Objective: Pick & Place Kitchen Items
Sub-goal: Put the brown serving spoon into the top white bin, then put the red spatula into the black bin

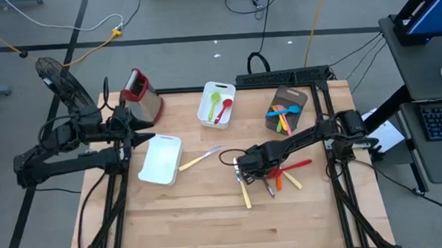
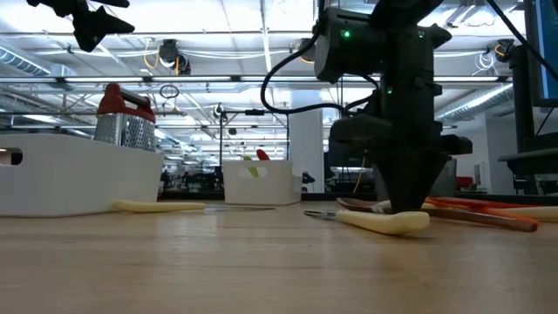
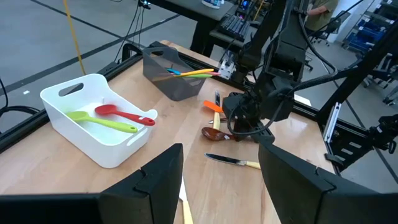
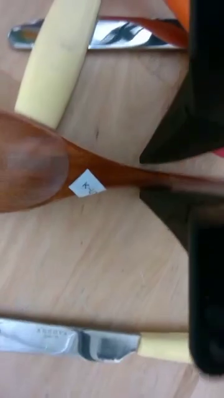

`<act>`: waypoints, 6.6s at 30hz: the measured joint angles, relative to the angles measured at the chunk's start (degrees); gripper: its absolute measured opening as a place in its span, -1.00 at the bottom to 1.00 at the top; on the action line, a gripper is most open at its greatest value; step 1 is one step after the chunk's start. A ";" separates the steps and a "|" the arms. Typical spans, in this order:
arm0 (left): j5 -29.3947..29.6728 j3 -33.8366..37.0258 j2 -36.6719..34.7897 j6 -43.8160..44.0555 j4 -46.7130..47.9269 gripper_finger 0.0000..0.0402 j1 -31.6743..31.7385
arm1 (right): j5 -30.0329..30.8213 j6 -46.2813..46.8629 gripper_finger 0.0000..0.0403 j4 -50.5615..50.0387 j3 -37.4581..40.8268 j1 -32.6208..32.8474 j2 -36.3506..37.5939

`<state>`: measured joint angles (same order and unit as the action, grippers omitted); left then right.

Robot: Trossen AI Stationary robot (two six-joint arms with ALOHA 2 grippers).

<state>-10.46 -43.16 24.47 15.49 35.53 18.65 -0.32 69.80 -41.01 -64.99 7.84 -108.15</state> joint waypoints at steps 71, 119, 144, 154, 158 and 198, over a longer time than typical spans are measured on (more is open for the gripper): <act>0.03 0.00 0.02 -1.00 1.22 0.08 0.00 | -42.01 41.54 -0.86 62.20 -6.64 -40.83 0.55; 0.00 0.02 0.02 0.02 1.14 0.08 0.00 | -35.97 25.03 -0.22 57.67 -6.57 -44.41 -2.04; 4.41 0.02 0.02 -5.22 3.31 0.08 0.00 | -43.25 1.69 -0.45 55.58 -6.54 -28.65 21.03; 4.55 0.02 0.00 -5.31 4.21 0.08 0.00 | -34.92 -23.00 -0.58 37.70 -6.56 -14.92 28.60; 4.55 0.02 0.00 -5.31 4.22 0.08 0.00 | -24.38 -27.11 -0.63 25.74 -6.56 -11.12 31.64; 8.59 0.02 0.00 -6.18 4.07 0.08 0.02 | -8.46 -57.94 -0.89 -13.39 15.98 4.28 37.76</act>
<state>-1.87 -43.13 24.47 9.31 39.59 18.68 -8.77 11.86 -54.41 -49.01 12.12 -70.39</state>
